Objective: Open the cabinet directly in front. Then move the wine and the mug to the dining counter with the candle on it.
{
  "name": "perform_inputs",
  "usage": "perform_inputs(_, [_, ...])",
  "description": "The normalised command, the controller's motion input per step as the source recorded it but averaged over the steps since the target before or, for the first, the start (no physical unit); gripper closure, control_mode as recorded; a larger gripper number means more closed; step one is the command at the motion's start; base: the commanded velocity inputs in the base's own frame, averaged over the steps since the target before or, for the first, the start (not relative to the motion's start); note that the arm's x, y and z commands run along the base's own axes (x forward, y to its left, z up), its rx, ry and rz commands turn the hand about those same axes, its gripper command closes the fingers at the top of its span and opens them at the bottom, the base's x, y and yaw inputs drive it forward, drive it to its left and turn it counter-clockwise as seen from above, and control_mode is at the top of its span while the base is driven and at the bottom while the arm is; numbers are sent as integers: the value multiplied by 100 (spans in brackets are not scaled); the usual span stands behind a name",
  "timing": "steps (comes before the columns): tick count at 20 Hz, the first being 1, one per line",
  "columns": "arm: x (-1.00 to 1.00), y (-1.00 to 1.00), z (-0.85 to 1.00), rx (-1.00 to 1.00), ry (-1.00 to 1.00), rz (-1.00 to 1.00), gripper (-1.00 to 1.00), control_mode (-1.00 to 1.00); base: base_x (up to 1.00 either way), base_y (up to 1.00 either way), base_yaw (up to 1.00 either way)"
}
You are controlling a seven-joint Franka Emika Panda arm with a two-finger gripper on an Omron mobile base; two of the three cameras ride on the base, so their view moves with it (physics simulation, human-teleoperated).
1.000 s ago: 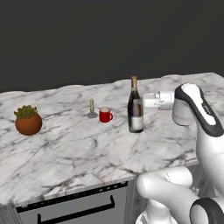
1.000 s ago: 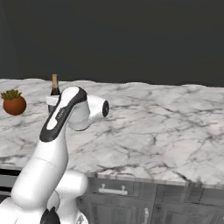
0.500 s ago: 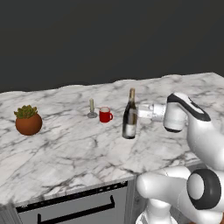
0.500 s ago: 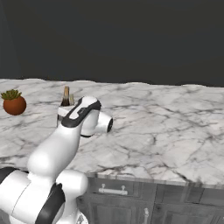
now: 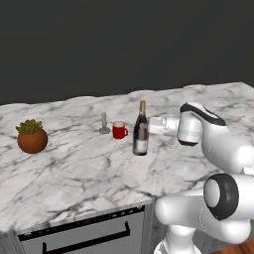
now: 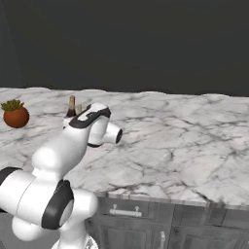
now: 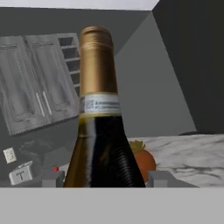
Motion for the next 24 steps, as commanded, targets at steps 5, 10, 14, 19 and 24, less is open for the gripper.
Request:
perform_inputs(5, [30, 54, -17, -13, -6, 0, 100, -100, 0, 0, 0])
perform_inputs(10, [41, 52, -25, -7, -4, -2, 100, -100, 0, 0, 0])
perform_inputs(14, [42, 31, -22, -5, -4, -6, 100, -100, 0, 0, 0])
perform_inputs(19, [25, 1, -18, 0, -1, -1, 100, -100, 0, 0, 0])
perform_inputs(24, [14, 0, -19, 0, -4, 0, 100, -100, 0, 0, 0])
